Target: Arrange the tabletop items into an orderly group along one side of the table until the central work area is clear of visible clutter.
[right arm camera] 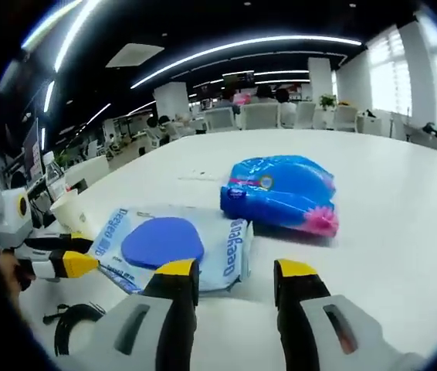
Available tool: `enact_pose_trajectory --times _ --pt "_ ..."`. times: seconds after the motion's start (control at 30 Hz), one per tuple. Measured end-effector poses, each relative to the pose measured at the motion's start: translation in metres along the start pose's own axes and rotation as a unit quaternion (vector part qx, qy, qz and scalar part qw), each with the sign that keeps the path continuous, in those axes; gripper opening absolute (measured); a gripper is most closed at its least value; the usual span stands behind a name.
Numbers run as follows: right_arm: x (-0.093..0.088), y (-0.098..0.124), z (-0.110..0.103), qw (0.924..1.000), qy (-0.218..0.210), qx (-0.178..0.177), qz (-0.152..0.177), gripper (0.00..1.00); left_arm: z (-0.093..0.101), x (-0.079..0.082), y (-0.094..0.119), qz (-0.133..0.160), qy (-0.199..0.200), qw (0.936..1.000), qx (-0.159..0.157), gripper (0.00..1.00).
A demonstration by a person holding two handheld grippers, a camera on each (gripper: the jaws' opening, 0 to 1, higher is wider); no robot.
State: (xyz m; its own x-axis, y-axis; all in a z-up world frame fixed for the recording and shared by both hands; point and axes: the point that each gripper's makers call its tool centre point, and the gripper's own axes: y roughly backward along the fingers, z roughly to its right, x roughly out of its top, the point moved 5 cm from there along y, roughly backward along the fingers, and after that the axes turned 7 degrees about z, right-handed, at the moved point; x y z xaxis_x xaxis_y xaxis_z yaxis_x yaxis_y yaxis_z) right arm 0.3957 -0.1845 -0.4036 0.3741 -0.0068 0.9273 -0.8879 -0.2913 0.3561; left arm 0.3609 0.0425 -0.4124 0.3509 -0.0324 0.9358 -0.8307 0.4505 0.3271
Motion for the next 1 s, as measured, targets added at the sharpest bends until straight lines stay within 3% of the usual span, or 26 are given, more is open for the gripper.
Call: enact_pose_trajectory --times 0.33,0.5,0.67,1.0 --pt "-0.008 -0.012 0.000 0.9999 0.006 -0.012 0.001 0.26 0.004 -0.005 -0.003 -0.009 -0.018 0.9998 -0.009 0.29" --pt "-0.010 -0.015 0.000 0.9998 0.003 -0.021 0.003 0.24 0.003 -0.003 -0.003 -0.007 -0.005 0.9999 -0.015 0.28" --pt "-0.012 -0.017 -0.001 0.9998 -0.002 -0.017 0.005 0.14 0.003 -0.003 -0.005 -0.003 0.004 0.9999 -0.014 0.26" --pt "-0.014 -0.019 -0.005 0.9999 -0.004 -0.010 0.007 0.07 0.004 -0.004 -0.006 -0.001 0.029 0.9995 -0.014 0.14"
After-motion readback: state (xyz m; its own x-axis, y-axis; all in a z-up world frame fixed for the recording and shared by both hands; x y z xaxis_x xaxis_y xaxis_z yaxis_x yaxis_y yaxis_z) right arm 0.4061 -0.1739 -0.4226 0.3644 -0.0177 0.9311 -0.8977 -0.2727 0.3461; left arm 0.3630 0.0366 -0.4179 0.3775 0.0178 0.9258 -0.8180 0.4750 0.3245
